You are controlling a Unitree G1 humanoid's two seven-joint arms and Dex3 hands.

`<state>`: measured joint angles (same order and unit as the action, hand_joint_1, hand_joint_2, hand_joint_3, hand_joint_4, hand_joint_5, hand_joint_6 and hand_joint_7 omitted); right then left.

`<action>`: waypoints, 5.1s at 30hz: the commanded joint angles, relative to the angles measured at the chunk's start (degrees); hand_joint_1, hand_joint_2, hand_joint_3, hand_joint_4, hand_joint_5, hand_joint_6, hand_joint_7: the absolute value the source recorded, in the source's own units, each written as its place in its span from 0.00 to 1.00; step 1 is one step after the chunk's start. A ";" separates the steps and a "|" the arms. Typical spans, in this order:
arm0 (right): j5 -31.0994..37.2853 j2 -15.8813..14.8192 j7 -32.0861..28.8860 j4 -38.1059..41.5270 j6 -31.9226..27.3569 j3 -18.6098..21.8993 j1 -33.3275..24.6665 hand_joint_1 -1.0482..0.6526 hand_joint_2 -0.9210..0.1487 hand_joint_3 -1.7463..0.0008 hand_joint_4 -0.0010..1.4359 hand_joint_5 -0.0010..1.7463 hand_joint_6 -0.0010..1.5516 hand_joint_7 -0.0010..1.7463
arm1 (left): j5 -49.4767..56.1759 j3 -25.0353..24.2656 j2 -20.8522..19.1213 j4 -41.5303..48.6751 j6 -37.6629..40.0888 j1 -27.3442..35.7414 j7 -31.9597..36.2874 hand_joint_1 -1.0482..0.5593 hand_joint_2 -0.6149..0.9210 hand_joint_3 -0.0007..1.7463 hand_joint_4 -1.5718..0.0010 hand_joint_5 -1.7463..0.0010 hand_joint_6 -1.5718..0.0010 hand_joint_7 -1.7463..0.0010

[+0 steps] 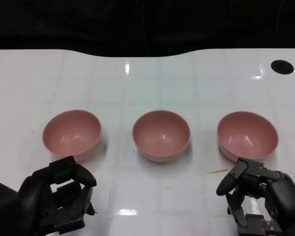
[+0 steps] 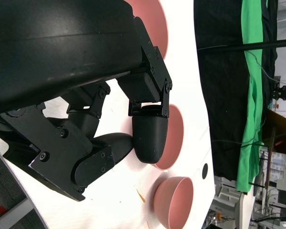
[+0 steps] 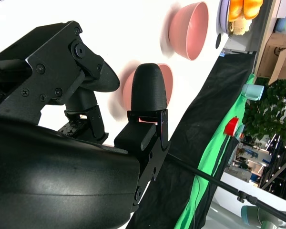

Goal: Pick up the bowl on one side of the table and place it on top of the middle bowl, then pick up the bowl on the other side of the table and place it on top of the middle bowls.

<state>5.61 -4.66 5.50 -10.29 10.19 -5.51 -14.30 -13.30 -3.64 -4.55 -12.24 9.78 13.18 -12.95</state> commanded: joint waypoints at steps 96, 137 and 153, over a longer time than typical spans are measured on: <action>44.16 -15.92 -3.39 2.10 -13.26 -5.24 16.35 0.36 0.12 1.00 0.21 0.32 0.29 0.04 | 0.14 0.81 -1.13 -3.21 -1.13 2.91 -1.05 0.53 0.69 0.69 0.49 0.09 0.46 0.24; 46.62 -13.75 -12.29 36.83 -17.06 -17.76 35.10 0.32 0.08 1.00 0.32 0.09 0.30 0.00 | 0.14 0.78 -0.73 -4.34 -0.57 3.71 -0.26 0.52 0.68 0.68 0.47 0.10 0.45 0.23; 45.50 -13.27 -18.99 46.86 -13.94 -20.88 39.40 0.51 0.00 0.98 0.61 0.11 0.52 0.05 | -0.39 0.60 -0.99 -4.37 -0.83 3.98 -0.93 0.55 0.70 0.67 0.48 0.09 0.46 0.22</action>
<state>51.76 -17.76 -11.89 34.86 -4.44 -26.20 24.09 -13.52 -2.64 -4.72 -16.10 8.94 17.10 -13.63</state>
